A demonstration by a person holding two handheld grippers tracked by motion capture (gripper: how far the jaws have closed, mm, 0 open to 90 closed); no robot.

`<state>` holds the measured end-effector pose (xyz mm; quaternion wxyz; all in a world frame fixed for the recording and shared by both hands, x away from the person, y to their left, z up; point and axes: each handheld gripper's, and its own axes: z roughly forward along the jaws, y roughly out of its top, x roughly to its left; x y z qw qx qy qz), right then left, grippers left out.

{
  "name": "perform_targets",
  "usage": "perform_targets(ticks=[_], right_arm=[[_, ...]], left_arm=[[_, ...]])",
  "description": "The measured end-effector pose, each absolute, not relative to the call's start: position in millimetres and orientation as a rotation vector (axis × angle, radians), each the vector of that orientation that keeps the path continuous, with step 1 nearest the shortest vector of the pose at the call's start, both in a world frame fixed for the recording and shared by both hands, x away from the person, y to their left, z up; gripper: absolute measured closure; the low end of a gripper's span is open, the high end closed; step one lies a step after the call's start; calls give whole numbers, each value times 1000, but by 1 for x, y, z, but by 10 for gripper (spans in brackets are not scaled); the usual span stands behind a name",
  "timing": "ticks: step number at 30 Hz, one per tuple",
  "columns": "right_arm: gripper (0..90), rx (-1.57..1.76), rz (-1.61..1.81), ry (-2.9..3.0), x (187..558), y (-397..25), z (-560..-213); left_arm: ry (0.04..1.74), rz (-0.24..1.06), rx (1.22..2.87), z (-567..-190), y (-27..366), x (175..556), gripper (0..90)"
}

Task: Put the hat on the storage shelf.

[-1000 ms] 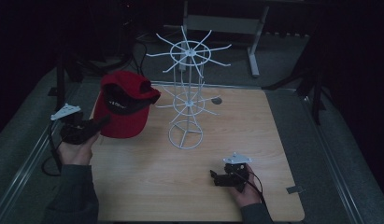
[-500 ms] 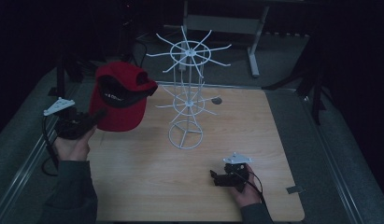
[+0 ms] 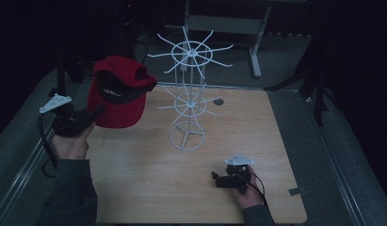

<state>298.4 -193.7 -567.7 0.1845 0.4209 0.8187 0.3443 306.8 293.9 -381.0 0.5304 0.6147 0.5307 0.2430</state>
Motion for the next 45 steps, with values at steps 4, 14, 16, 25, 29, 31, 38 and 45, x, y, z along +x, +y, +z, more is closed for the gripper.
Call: perform_targets(ticks=[4, 14, 16, 25, 29, 31, 38, 45], right_arm=[[117, 1187, 970, 2308, 298, -194, -568], [117, 1187, 970, 2308, 298, -194, -568], [117, 1186, 970, 2308, 298, -194, -568], [117, 1186, 969, 2309, 298, -194, -568], [117, 1188, 969, 2309, 298, -194, -568], [117, 1188, 969, 2309, 298, -194, -568], [117, 1188, 969, 2309, 298, -194, -568], [117, 1188, 968, 2309, 298, -194, -568]], left_arm=[[1261, 584, 1461, -377, 293, 308, 854], [1232, 595, 1470, -368, 290, 314, 855], [1228, 599, 1468, -366, 289, 315, 854], [1203, 614, 1459, -356, 289, 317, 854], [1191, 618, 1442, -351, 289, 317, 854], [1189, 621, 1440, -350, 288, 317, 854], [1180, 625, 1431, -343, 285, 320, 854], [1175, 626, 1414, -338, 283, 325, 854]])
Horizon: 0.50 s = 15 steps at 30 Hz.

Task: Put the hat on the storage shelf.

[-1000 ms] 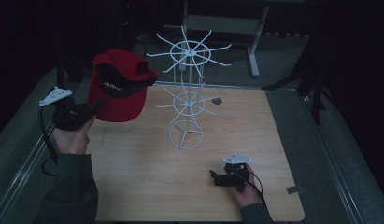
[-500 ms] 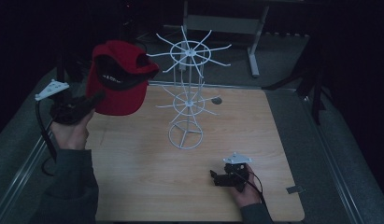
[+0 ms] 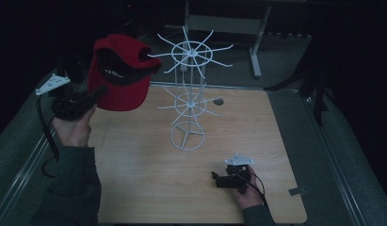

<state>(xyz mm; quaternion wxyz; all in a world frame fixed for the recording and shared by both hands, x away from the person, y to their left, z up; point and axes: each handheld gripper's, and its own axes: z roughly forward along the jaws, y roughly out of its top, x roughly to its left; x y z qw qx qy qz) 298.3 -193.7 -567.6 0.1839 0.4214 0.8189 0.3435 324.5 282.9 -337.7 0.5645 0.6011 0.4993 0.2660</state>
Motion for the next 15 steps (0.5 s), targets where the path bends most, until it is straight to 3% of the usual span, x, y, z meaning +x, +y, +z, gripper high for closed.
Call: perform_targets(ticks=[15], right_arm=[[117, 1188, 969, 2309, 298, -194, -568]], left_arm=[[1159, 645, 1388, -325, 279, 331, 854]])
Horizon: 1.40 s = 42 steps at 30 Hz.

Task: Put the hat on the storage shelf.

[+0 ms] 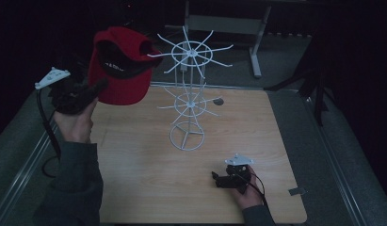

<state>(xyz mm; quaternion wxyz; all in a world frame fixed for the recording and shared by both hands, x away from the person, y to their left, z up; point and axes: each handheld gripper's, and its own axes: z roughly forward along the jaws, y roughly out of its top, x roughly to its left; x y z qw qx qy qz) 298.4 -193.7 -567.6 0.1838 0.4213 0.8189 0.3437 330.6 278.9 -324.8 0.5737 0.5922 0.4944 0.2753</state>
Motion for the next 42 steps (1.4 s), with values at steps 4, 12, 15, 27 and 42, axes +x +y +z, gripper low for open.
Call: perform_targets(ticks=[4, 12, 15, 27, 42], right_arm=[[117, 1188, 969, 2309, 298, -194, -568], [117, 1188, 969, 2309, 298, -194, -568], [117, 1188, 969, 2309, 298, -194, -568], [117, 1188, 969, 2309, 298, -194, -568], [117, 1188, 969, 2309, 298, -194, -568]], left_arm=[[1156, 667, 1392, -321, 278, 332, 854], [1151, 679, 1385, -317, 278, 334, 854], [1147, 680, 1375, -315, 278, 334, 854], [1125, 677, 1368, -306, 273, 338, 854], [1115, 677, 1334, -295, 265, 345, 854]])
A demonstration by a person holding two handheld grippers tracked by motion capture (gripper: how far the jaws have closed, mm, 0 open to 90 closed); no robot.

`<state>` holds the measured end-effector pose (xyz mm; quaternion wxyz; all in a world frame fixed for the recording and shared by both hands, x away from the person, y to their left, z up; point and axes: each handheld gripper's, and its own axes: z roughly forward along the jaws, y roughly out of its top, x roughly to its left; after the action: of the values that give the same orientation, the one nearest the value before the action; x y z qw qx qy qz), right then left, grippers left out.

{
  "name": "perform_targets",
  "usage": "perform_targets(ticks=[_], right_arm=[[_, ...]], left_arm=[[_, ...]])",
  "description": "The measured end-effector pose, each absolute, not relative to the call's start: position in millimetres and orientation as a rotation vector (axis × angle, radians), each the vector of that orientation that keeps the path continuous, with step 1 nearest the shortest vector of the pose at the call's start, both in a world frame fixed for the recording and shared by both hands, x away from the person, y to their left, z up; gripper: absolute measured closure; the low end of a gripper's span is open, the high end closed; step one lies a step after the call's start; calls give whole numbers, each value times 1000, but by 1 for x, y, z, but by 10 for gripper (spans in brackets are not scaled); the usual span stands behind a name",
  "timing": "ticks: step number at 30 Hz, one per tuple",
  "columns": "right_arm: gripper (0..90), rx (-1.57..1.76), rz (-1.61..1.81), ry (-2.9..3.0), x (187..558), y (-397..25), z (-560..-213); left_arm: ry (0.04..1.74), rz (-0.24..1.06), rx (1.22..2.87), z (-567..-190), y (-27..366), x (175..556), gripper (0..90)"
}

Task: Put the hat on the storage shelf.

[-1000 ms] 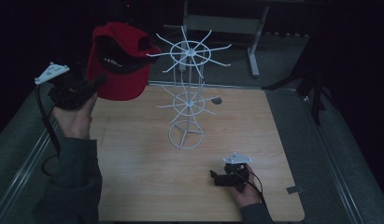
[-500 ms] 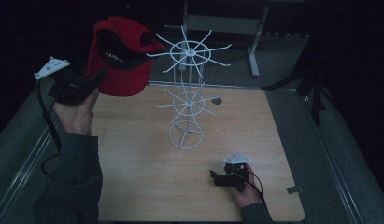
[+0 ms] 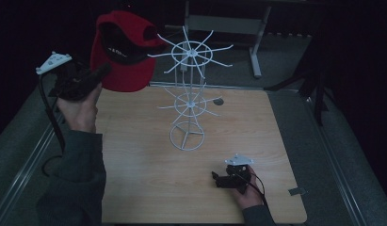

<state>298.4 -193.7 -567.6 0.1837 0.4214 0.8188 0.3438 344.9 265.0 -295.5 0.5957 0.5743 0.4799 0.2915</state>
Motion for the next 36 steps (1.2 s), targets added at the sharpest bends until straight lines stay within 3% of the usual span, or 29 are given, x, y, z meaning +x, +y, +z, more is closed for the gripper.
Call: perform_targets(ticks=[36], right_arm=[[117, 1189, 968, 2310, 298, -194, -568]], left_arm=[[1080, 694, 1255, -272, 256, 345, 854]])
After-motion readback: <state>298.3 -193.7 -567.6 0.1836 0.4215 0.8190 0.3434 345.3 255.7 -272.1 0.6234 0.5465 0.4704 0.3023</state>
